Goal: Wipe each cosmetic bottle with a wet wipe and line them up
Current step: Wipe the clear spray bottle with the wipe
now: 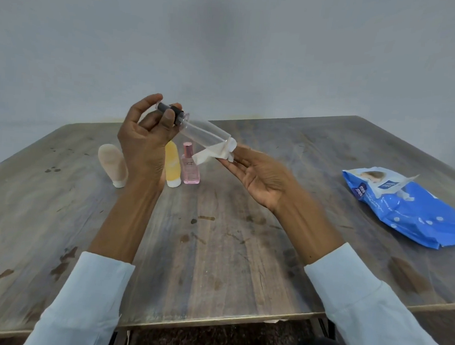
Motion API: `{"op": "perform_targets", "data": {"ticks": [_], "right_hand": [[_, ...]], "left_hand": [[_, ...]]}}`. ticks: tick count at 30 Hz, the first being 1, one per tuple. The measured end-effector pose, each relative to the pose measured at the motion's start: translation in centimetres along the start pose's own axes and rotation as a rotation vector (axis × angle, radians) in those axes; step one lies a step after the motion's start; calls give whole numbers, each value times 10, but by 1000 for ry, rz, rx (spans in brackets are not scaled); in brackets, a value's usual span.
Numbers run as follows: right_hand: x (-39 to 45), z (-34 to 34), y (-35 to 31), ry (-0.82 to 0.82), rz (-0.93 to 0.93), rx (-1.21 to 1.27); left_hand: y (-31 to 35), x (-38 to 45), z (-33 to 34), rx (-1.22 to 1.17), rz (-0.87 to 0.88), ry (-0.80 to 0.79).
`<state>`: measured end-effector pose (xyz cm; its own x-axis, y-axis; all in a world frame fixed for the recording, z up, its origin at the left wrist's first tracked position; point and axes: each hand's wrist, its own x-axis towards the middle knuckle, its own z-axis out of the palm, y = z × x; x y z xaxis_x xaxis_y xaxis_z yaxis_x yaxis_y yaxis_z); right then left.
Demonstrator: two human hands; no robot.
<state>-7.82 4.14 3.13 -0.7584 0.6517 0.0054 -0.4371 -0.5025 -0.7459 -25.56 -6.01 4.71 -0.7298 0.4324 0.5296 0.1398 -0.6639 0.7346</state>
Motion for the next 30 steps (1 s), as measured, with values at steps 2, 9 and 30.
{"op": "perform_targets", "data": {"ticks": [2,9,30], "right_hand": [[3,-3,4,66,-59,-50],[4,-10,4,290,-333,-352],[5,-10,-8,174,-242,-144]], "left_hand": [[1,-4,5,150,106,1],[0,-9,10,408,153,-33],[9,-8,5,529,155,-183]]}}
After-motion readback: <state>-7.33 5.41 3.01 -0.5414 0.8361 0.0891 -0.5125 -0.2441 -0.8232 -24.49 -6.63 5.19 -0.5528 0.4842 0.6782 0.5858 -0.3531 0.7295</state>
